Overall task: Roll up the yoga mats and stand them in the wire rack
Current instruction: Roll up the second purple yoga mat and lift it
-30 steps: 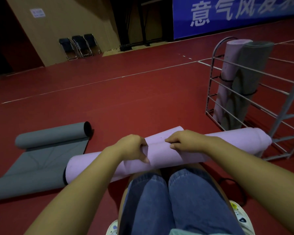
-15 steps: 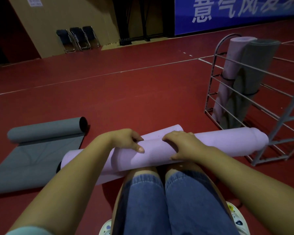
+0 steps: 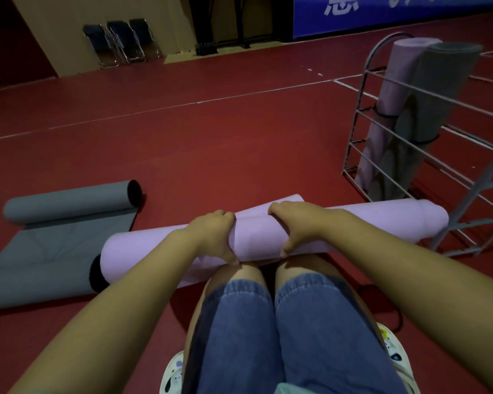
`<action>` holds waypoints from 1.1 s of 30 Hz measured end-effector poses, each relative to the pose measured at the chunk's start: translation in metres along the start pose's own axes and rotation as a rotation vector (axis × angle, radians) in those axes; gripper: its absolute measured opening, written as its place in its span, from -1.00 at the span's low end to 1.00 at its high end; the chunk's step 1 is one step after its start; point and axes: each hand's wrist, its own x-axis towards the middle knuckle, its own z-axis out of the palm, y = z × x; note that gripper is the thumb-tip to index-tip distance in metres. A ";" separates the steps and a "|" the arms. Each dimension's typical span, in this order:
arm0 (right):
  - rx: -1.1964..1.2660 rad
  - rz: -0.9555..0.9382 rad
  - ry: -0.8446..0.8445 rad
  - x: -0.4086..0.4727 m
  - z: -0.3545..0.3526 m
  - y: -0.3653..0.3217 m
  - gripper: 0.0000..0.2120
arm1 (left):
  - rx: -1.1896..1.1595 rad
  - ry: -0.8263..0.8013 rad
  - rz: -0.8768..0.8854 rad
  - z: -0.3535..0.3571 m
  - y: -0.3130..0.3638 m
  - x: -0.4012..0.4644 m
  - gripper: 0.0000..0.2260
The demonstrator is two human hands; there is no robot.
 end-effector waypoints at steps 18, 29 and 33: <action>-0.139 -0.173 0.046 -0.091 -0.068 -0.031 -0.32 | 0.246 0.071 0.138 -0.090 0.043 -0.099 -0.34; 0.038 -0.127 -0.189 -0.094 -0.011 -0.032 -0.34 | -0.033 -0.266 0.109 -0.042 0.053 -0.103 -0.36; 0.137 -0.074 -0.388 -0.071 -0.027 -0.022 -0.30 | -0.255 -0.480 0.075 -0.051 0.040 -0.078 -0.43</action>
